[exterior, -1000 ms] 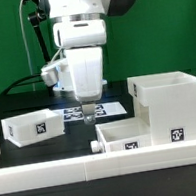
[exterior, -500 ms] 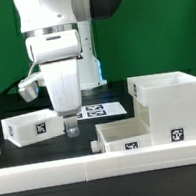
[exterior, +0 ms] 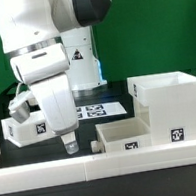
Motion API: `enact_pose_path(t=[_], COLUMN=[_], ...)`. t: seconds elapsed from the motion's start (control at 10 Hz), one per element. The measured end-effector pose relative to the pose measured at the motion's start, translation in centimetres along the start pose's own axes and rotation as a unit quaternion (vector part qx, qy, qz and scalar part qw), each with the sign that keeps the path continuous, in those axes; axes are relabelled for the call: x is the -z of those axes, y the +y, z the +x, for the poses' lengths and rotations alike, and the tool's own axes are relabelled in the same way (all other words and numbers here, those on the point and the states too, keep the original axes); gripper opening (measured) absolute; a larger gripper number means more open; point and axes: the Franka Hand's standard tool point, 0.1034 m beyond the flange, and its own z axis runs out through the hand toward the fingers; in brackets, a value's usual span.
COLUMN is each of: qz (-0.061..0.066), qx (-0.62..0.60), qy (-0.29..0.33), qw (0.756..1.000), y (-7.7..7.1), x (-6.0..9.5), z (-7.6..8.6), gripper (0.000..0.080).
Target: Assemble drawer
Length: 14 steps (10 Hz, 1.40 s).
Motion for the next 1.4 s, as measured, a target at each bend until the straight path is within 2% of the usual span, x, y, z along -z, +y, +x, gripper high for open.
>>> enact_pose_path(t=[0.4, 0.5, 0.7, 1.4], qz=[0.001, 0.006, 0.010, 0.013], qx=[-0.004, -0.007, -0.009, -0.040], qy=[0.000, 0.002, 0.011, 0.022], qw=[1.000, 1.000, 1.000, 0.999], y=[-0.2, -0.8, -0.6, 0.2], x=[-0.1, -0.6, -1.3, -1.9], z=[-0.1, 0.2, 1.9, 4.6], gripper=[0.0649, 0.0649, 0.0649, 0.0649])
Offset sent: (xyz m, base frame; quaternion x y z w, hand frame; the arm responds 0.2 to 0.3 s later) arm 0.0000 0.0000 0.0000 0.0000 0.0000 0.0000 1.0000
